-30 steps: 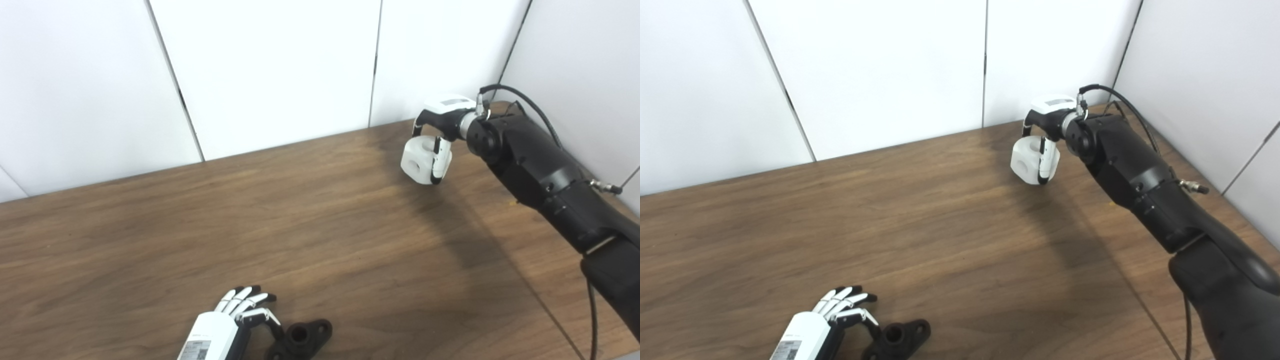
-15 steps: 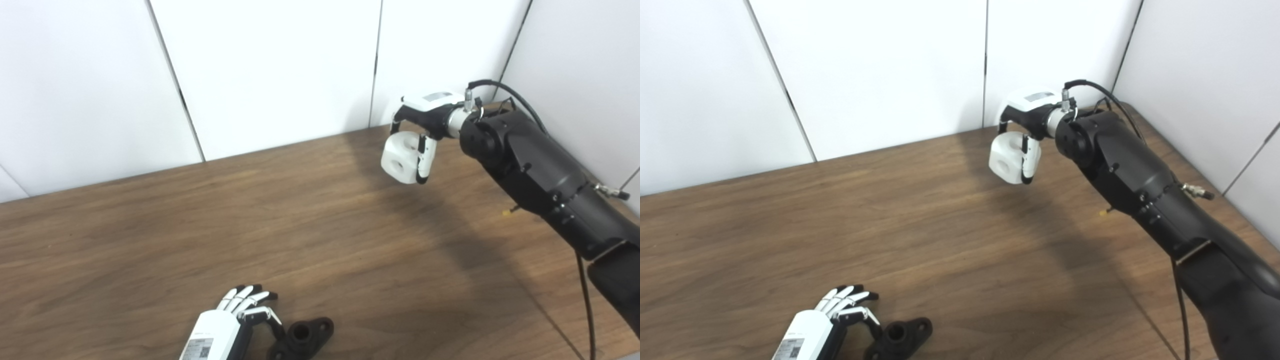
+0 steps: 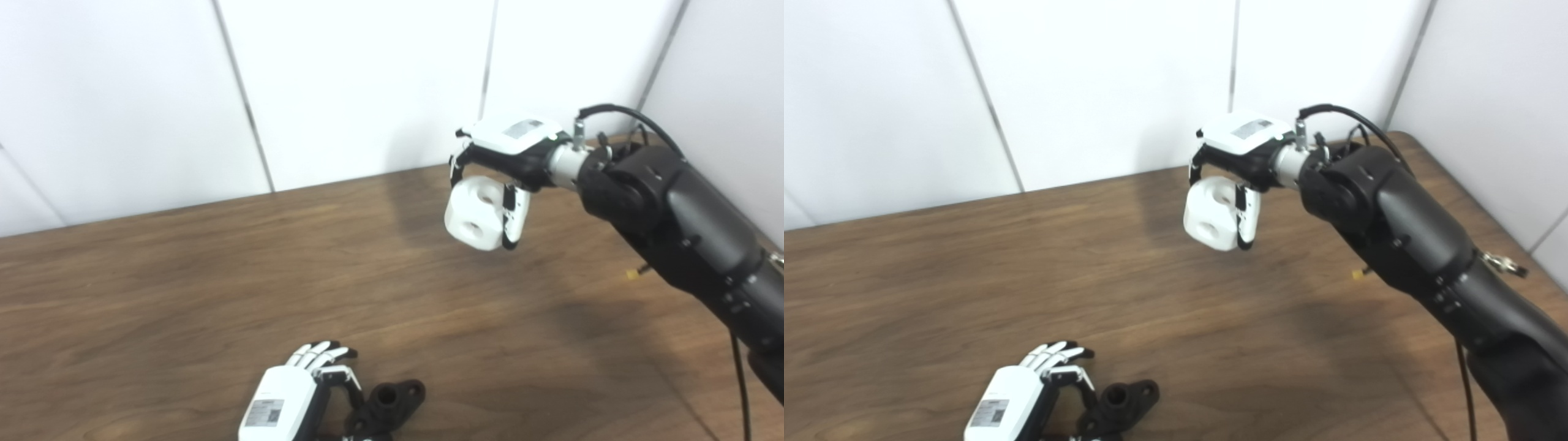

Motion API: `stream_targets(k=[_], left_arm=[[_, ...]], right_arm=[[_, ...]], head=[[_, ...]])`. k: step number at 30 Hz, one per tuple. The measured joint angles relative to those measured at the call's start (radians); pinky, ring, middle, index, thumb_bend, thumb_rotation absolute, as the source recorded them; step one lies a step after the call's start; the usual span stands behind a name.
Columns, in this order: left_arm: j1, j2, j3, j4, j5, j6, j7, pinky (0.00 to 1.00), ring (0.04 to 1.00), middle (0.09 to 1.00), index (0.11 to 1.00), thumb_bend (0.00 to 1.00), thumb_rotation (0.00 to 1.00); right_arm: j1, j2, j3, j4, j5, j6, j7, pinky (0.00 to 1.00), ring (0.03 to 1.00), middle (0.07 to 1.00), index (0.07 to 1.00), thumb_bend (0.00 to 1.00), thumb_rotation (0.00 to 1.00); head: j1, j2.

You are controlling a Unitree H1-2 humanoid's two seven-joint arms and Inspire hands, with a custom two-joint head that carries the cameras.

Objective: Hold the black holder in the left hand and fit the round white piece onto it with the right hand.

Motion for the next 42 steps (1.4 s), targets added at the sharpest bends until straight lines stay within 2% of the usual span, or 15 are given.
stream_targets(k=[5,13,19,32,42], left_arm=[[-0.012,-0.019,-0.01,-0.002,0.025,0.04,-0.022,0.9,0.89,0.815,0.489,0.52,0.05],[-0.028,-0.034,-0.024,-0.002,0.034,0.078,-0.048,0.94,0.917,0.832,0.491,0.52,0.05],[-0.039,-0.034,-0.03,-0.001,0.035,0.09,-0.063,0.94,0.92,0.836,0.49,0.52,0.05],[-0.053,-0.029,-0.032,0.0,0.035,0.09,-0.082,0.96,0.918,0.837,0.49,0.52,0.05],[-0.057,-0.032,-0.032,-0.002,0.042,0.094,-0.092,0.95,0.913,0.833,0.491,0.52,0.05]], right_arm=[[0.021,0.003,-0.014,-0.091,0.045,-0.002,0.056,0.99,0.971,0.833,0.484,0.52,0.14],[0.046,0.029,-0.021,-0.194,0.074,-0.002,0.084,0.95,0.953,0.821,0.483,0.52,0.14],[0.076,0.065,-0.023,-0.256,0.082,-0.002,0.109,0.95,0.954,0.818,0.482,0.52,0.14],[0.083,0.123,-0.016,-0.311,0.071,-0.001,0.179,0.99,0.96,0.821,0.483,0.52,0.14],[0.088,0.175,0.024,-0.31,0.049,-0.024,0.183,0.94,0.95,0.815,0.483,0.53,0.14]], head=[[0.068,0.046],[0.106,0.098],[0.103,0.13],[0.092,0.163],[0.097,0.184]])
